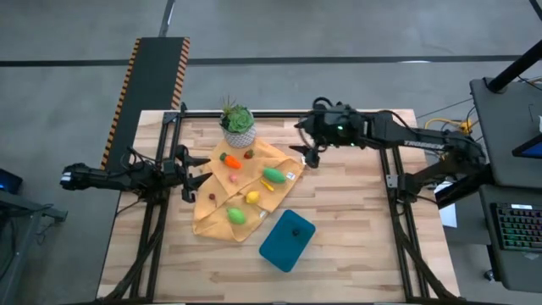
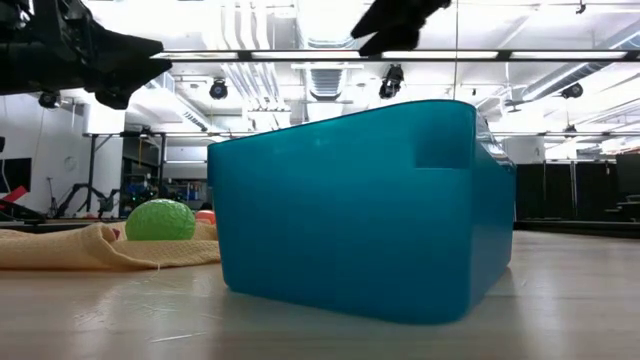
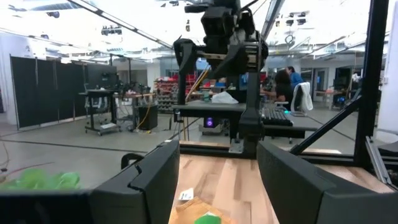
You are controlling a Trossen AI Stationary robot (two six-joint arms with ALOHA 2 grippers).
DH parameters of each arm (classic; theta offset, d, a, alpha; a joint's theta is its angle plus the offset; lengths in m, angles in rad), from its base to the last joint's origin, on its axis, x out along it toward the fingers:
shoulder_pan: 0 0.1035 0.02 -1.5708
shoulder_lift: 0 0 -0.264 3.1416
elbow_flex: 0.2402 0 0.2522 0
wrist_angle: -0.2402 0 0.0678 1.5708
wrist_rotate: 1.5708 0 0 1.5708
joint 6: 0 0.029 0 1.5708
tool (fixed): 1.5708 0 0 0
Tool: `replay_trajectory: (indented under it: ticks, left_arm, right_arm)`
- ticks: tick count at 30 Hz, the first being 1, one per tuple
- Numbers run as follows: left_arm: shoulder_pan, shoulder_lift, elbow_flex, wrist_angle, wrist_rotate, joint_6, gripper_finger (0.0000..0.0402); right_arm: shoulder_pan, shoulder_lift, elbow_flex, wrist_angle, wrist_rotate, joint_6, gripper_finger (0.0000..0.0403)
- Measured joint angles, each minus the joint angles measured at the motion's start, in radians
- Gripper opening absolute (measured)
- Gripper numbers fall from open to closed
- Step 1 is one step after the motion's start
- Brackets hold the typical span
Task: Pick and placing Produce into tupperware
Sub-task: Put the green corn into the blue bin
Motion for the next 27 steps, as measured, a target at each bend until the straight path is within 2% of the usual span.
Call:
replay_trajectory:
  ticks: [5, 11, 15, 27]
  left_arm:
    - [0.000, 0.001, 0.000, 0.001, -0.008, 0.000, 0.0202]
    - [0.000, 0.003, 0.000, 0.000, -0.010, 0.000, 0.0202]
    - [0.000, 0.004, 0.000, -0.001, -0.014, 0.000, 0.0202]
    - [0.000, 0.005, 0.000, -0.009, -0.013, 0.000, 0.0202]
  right_arm:
    - [0.000, 0.139, 0.162, -0.139, -0.012, -0.042, 0.0327]
    - [-0.015, 0.294, 0.305, -0.255, -0.125, -0.071, 0.0327]
    - [-0.032, 0.367, 0.336, -0.284, -0.136, -0.086, 0.0327]
    - [-0.068, 0.501, 0.334, -0.301, -0.259, -0.046, 0.0327]
